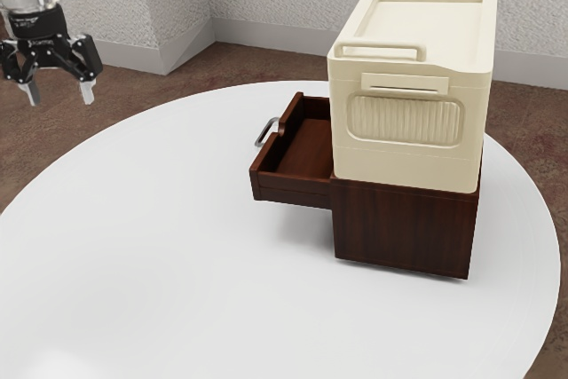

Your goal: Push the drawer handle with one arm to close the drawer

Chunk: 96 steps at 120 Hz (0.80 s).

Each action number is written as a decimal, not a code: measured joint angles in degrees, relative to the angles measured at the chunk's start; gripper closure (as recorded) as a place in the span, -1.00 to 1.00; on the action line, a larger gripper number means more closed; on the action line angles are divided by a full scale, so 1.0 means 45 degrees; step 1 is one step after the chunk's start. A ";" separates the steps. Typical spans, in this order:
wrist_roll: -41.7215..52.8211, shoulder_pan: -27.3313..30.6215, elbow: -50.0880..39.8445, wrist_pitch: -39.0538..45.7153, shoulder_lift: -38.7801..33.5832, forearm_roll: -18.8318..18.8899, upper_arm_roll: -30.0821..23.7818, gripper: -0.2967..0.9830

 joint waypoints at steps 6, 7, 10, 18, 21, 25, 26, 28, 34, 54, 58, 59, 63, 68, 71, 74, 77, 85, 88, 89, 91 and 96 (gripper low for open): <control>-0.0076 -0.0035 -0.0075 0.0089 -0.0060 -0.0020 -0.0085 -0.54; -0.0088 -0.0040 -0.0083 0.0104 -0.0077 -0.0022 -0.0094 -0.54; -0.0123 -0.0048 -0.0105 0.0145 -0.0142 -0.0031 -0.0114 -0.54; -0.0209 0.0012 -0.0230 0.0228 -0.0608 -0.0014 -0.0291 -0.54; -0.0242 0.0018 -0.0283 0.0253 -0.0686 -0.0027 -0.0329 -0.54; -0.0313 0.0005 -0.0401 0.0281 -0.0713 -0.0039 -0.0334 -0.54; -0.0339 0.0011 -0.0443 0.0287 -0.0721 -0.0040 -0.0330 -0.54; -0.0393 0.0015 -0.0510 0.0299 -0.0726 -0.0043 -0.0331 -0.54; -0.0665 -0.0019 -0.0643 0.0379 -0.0630 -0.0066 -0.0338 -0.54; -0.3284 -0.0008 -0.1312 0.1335 -0.0468 -0.0484 -0.0307 -0.11; -0.3786 0.0140 -0.1343 0.1485 -0.0440 -0.0511 -0.0306 0.04; -0.3908 0.0165 -0.1345 0.1528 -0.0434 -0.0517 -0.0303 0.07; -0.4383 0.0248 -0.1354 0.1687 -0.0373 -0.0533 -0.0292 0.18; -0.4949 0.0373 -0.1356 0.1928 -0.0180 -0.0537 -0.0251 0.29; -0.5269 0.0334 -0.1346 0.2135 0.0010 -0.0535 -0.0080 0.35; -0.5574 0.0322 -0.1307 0.2350 0.0262 -0.0528 0.0076 0.40; -0.5868 0.0339 -0.1226 0.2623 0.0685 -0.0523 0.0178 0.44; -0.6647 0.0368 -0.1018 0.3397 0.1692 -0.0507 0.0313 0.52; -0.6956 0.0370 -0.0883 0.3683 0.2022 -0.0500 0.0337 0.54; -0.7060 0.0369 -0.0831 0.3772 0.2133 -0.0499 0.0346 0.55; -0.7275 0.0315 -0.0638 0.3941 0.2425 -0.0495 0.0421 0.56; -0.7812 0.0173 -0.0179 0.4327 0.3049 -0.0488 0.0613 0.59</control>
